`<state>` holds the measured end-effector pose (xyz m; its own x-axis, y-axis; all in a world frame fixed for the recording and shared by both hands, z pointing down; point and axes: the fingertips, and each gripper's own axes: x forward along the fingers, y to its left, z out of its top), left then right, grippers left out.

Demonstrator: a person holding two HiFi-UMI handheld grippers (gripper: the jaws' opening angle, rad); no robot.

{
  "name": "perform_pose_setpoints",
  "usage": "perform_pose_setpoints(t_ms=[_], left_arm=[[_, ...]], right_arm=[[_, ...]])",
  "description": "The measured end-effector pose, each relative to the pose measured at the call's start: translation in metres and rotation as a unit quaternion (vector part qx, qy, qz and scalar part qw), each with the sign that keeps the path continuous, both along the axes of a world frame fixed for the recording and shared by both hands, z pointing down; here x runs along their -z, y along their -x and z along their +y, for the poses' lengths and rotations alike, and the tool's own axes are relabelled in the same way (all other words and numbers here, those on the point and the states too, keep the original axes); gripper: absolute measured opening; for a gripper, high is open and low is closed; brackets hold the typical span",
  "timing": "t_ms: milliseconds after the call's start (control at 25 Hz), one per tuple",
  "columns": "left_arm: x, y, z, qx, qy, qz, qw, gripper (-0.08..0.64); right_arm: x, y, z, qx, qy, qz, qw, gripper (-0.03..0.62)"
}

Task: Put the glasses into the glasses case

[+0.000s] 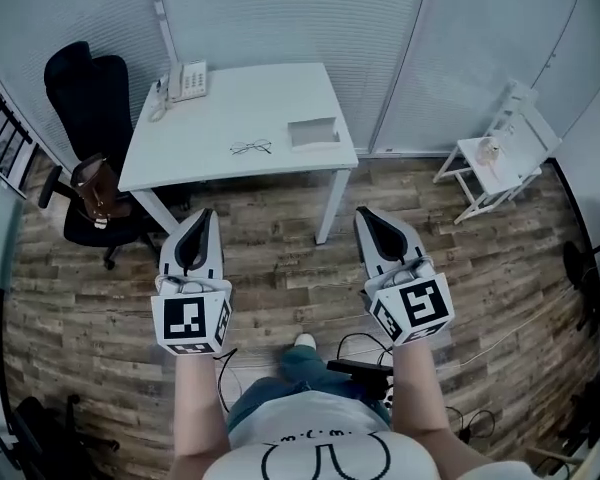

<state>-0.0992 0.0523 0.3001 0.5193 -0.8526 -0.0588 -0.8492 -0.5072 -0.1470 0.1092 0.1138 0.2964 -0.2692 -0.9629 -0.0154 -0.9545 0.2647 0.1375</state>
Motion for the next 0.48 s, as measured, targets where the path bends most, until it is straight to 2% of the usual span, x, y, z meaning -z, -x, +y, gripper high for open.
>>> perform_pose_setpoints(t_ms=[200,480], left_arm=[[-0.006,-0.019,-0.041,0.013,0.007,-0.007,0.9999,0.017],[-0.027,-0.013,-0.102,0.039,0.029,-0.01,0.9988,0.017]], right_arm=[[-0.006,-0.017,-0.051,0.029,0.011,0.001,1.0,0.011],[-0.027,-0.006,-0.118,0.07,0.03,0.013,0.997,0.011]])
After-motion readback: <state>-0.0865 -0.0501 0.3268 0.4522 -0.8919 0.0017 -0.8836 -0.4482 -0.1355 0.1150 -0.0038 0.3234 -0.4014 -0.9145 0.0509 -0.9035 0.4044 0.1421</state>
